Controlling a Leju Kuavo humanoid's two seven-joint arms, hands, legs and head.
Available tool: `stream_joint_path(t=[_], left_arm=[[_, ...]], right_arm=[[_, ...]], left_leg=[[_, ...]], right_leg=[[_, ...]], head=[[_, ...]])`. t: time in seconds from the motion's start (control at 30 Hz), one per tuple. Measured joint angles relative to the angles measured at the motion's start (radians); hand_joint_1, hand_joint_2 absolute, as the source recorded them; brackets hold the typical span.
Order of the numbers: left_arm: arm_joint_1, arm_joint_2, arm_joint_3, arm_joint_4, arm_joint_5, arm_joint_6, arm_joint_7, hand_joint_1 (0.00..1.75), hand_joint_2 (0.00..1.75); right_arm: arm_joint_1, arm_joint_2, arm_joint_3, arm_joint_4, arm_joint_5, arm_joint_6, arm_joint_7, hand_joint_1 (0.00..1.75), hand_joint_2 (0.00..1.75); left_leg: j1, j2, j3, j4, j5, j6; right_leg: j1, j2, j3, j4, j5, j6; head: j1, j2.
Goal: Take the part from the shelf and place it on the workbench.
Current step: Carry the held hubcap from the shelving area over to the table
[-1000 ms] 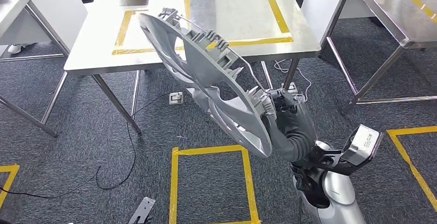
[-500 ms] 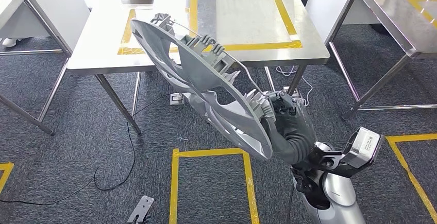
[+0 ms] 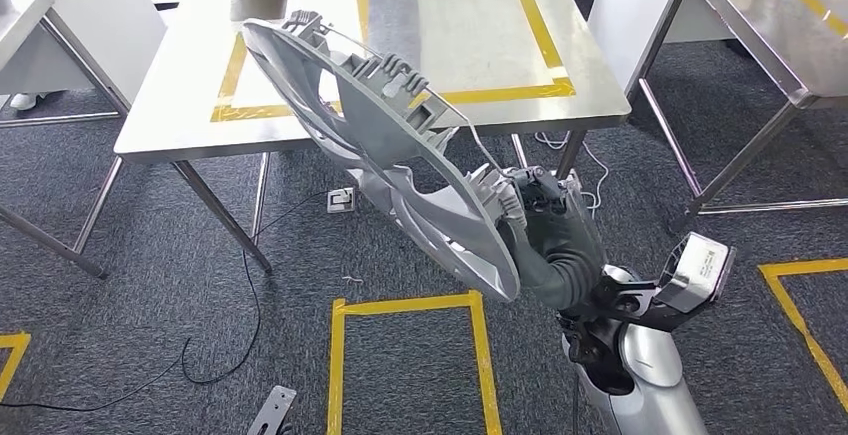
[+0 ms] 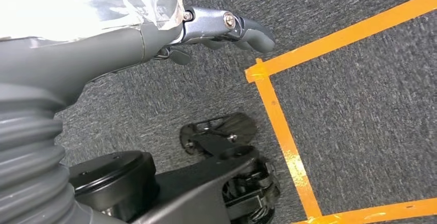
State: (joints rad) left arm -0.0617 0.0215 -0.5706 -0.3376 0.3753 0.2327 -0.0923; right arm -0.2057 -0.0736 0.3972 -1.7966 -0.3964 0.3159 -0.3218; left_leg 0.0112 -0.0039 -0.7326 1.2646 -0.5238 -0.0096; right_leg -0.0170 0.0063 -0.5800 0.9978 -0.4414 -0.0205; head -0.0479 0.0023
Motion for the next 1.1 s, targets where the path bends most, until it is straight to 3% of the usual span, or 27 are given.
stream_joint_path(t=[0.07, 0.1, 0.13, 0.2, 0.3, 0.33, 0.4, 0.47, 0.5, 0.57, 0.6, 0.67, 0.8, 0.87, 0.93, 0.97, 1.0, 1.1], left_arm=[[0.001, 0.003, 0.003, 0.000, 0.000, 0.000, 0.000, 0.00, 1.75], [0.001, 0.005, 0.005, 0.000, 0.000, 0.000, 0.000, 0.00, 1.75], [0.000, 0.006, 0.006, 0.000, 0.000, -0.001, 0.000, 0.00, 1.75], [0.002, 0.008, 0.007, 0.001, 0.000, -0.002, -0.002, 0.00, 1.75], [0.005, 0.011, 0.007, 0.001, 0.000, -0.006, -0.006, 0.00, 1.75], [0.005, 0.010, 0.007, 0.001, 0.000, -0.008, -0.008, 0.00, 1.75], [0.006, 0.009, 0.007, 0.001, 0.000, -0.011, -0.010, 0.00, 1.75], [0.008, 0.008, 0.007, 0.001, 0.000, -0.011, -0.011, 0.00, 1.75], [0.009, 0.008, 0.007, 0.001, 0.000, -0.011, -0.012, 0.00, 1.75], [0.010, 0.006, 0.007, 0.001, 0.000, -0.011, -0.012, 0.00, 1.75], [0.010, 0.005, 0.007, 0.001, 0.000, -0.011, -0.013, 0.00, 1.75], [0.010, 0.004, 0.007, 0.001, 0.000, -0.011, -0.014, 0.00, 1.75], [0.010, 0.006, 0.008, 0.001, 0.002, -0.011, -0.015, 0.00, 1.75], [0.010, 0.007, 0.008, 0.001, 0.002, -0.011, -0.016, 0.00, 1.75], [0.011, 0.007, 0.008, 0.001, 0.002, -0.011, -0.016, 0.00, 1.75], [0.012, 0.007, 0.008, 0.001, 0.002, -0.011, -0.016, 0.00, 1.75], [0.012, 0.007, 0.008, 0.001, 0.002, -0.011, -0.016, 0.00, 1.75], [0.011, 0.009, 0.008, 0.001, 0.005, -0.011, -0.018, 0.00, 1.75]], right_arm=[[-0.001, 0.001, 0.000, 0.002, 0.000, 0.000, 0.000, 1.75, 1.75], [-0.003, 0.002, 0.001, 0.002, 0.000, 0.000, 0.000, 1.75, 1.75], [-0.004, 0.002, 0.002, 0.003, -0.001, 0.000, 0.000, 1.75, 1.75], [-0.005, 0.003, 0.003, 0.003, -0.003, 0.000, 0.000, 1.75, 1.75], [-0.006, 0.002, 0.005, 0.003, -0.004, -0.002, 0.000, 1.75, 1.75], [-0.006, 0.001, 0.006, 0.002, -0.005, -0.002, 0.000, 1.75, 1.75], [-0.006, -0.001, 0.009, 0.003, -0.007, -0.003, -0.001, 1.75, 1.75], [-0.004, -0.003, 0.013, 0.004, -0.007, -0.003, 0.000, 1.75, 1.75], [-0.003, -0.004, 0.014, 0.005, -0.007, -0.003, 0.001, 1.75, 1.75], [-0.004, -0.006, 0.016, 0.006, -0.007, -0.003, 0.001, 1.75, 1.75], [-0.005, -0.006, 0.017, 0.006, -0.007, -0.003, 0.000, 1.75, 1.75], [-0.006, -0.005, 0.017, 0.006, -0.008, -0.003, 0.000, 1.75, 1.75], [-0.006, -0.004, 0.018, 0.005, -0.008, -0.003, 0.001, 1.75, 1.75], [-0.006, -0.003, 0.018, 0.005, -0.008, -0.004, 0.001, 1.75, 1.75], [-0.006, -0.003, 0.018, 0.005, -0.008, -0.005, 0.001, 1.75, 1.75], [-0.005, -0.003, 0.018, 0.005, -0.008, -0.006, 0.001, 1.75, 1.75], [-0.005, -0.003, 0.018, 0.005, -0.008, -0.007, 0.002, 1.75, 1.75], [-0.010, -0.001, 0.020, 0.006, -0.008, -0.011, 0.005, 1.75, 1.75]], left_leg=[[-0.004, 0.000, 0.054, -0.136, 0.086, 0.015], [-0.008, 0.000, 0.080, -0.195, 0.112, 0.024], [-0.013, 0.001, 0.096, -0.233, 0.122, 0.033], [-0.019, 0.002, 0.106, -0.256, 0.115, 0.045], [-0.011, 0.002, 0.134, -0.286, 0.117, 0.054], [-0.008, 0.002, 0.142, -0.295, 0.117, 0.057], [-0.010, 0.001, 0.150, -0.296, 0.112, 0.060], [-0.010, -0.001, 0.157, -0.295, 0.103, 0.060], [-0.010, -0.003, 0.163, -0.294, 0.098, 0.058], [-0.010, -0.007, 0.175, -0.287, 0.082, 0.051], [-0.012, -0.008, 0.179, -0.281, 0.073, 0.045], [-0.016, -0.009, 0.182, -0.272, 0.058, 0.035], [-0.011, -0.006, 0.173, -0.243, 0.030, 0.015], [-0.006, -0.003, 0.121, -0.140, -0.016, 0.003], [-0.001, -0.001, 0.040, -0.005, -0.057, -0.005], [0.001, -0.001, 0.012, 0.028, -0.054, -0.006], [0.001, -0.001, 0.004, 0.020, -0.030, -0.005], [-0.002, -0.001, 0.072, -0.166, 0.095, 0.012]], right_leg=[[0.002, 0.003, 0.016, -0.001, -0.010, 0.002], [0.004, 0.004, 0.019, -0.001, -0.014, 0.004], [0.005, 0.005, 0.020, -0.002, -0.017, 0.008], [0.006, 0.006, 0.018, -0.005, -0.020, 0.017], [0.008, 0.001, 0.004, 0.023, -0.037, 0.027], [0.008, 0.000, -0.020, 0.068, -0.054, 0.026], [0.006, -0.001, -0.101, 0.208, -0.098, 0.024], [0.004, -0.001, -0.162, 0.289, -0.106, 0.035], [0.002, -0.001, -0.163, 0.269, -0.084, 0.045], [-0.002, -0.005, -0.111, 0.128, -0.009, 0.064], [-0.003, -0.007, -0.080, 0.062, 0.021, 0.065], [0.000, -0.008, -0.048, -0.001, 0.042, 0.050], [-0.004, -0.004, -0.036, -0.003, 0.031, 0.019], [-0.006, -0.004, -0.026, -0.003, 0.024, 0.008], [-0.004, -0.003, -0.019, -0.003, 0.018, 0.002], [-0.004, -0.001, -0.015, -0.003, 0.014, 0.001], [-0.003, 0.001, -0.009, -0.003, 0.010, 0.002], [0.000, 0.005, 0.013, -0.004, -0.005, 0.007]], head=[[0.001, 0.000], [0.002, 0.000], [0.001, 0.000], [0.000, 0.000], [0.001, 0.000], [0.002, 0.000], [0.003, 0.000], [0.003, 0.000], [0.003, 0.000], [0.003, 0.000], [0.003, 0.000], [0.002, 0.000], [0.000, 0.000], [-0.001, 0.000], [-0.002, 0.000], [-0.002, 0.000], [-0.002, 0.000], [-0.001, 0.000]])
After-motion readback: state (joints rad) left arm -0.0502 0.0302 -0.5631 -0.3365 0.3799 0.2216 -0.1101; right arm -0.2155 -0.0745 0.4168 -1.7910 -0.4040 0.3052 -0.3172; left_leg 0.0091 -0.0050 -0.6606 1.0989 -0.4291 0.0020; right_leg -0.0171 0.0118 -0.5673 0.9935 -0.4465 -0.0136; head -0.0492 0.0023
